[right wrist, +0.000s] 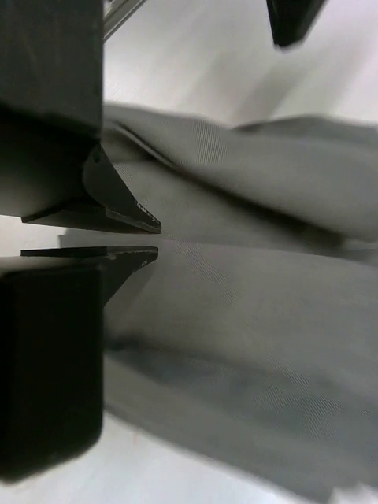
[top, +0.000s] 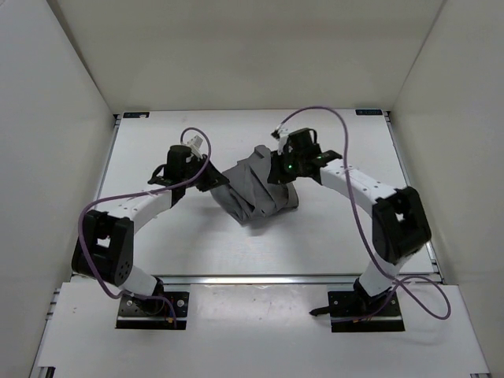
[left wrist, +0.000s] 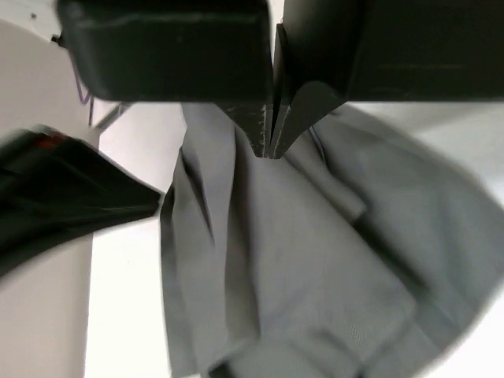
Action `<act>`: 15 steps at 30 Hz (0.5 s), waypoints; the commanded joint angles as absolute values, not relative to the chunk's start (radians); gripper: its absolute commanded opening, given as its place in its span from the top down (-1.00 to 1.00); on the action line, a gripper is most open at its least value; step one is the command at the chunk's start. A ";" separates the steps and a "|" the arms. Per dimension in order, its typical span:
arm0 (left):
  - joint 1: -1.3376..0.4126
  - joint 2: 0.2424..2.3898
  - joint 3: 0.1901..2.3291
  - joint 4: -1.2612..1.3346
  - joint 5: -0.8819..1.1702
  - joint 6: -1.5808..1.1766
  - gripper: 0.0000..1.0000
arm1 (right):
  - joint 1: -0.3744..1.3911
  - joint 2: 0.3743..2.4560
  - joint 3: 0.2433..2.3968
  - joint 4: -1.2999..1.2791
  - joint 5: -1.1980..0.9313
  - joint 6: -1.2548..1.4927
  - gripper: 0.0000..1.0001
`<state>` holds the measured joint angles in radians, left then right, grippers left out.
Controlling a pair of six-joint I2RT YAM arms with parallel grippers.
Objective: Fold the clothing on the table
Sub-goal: Fold the skirt
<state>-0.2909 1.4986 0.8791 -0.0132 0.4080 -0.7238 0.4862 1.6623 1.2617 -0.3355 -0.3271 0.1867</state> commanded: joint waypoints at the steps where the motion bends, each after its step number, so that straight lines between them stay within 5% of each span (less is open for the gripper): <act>1: -0.322 1.456 0.841 0.019 0.413 -0.741 0.81 | 0.543 1.755 1.272 -0.345 -0.343 0.156 0.83; 15: -0.281 1.404 0.830 -0.081 0.391 -0.690 0.68 | 0.723 1.959 1.496 -0.336 -0.426 0.207 0.91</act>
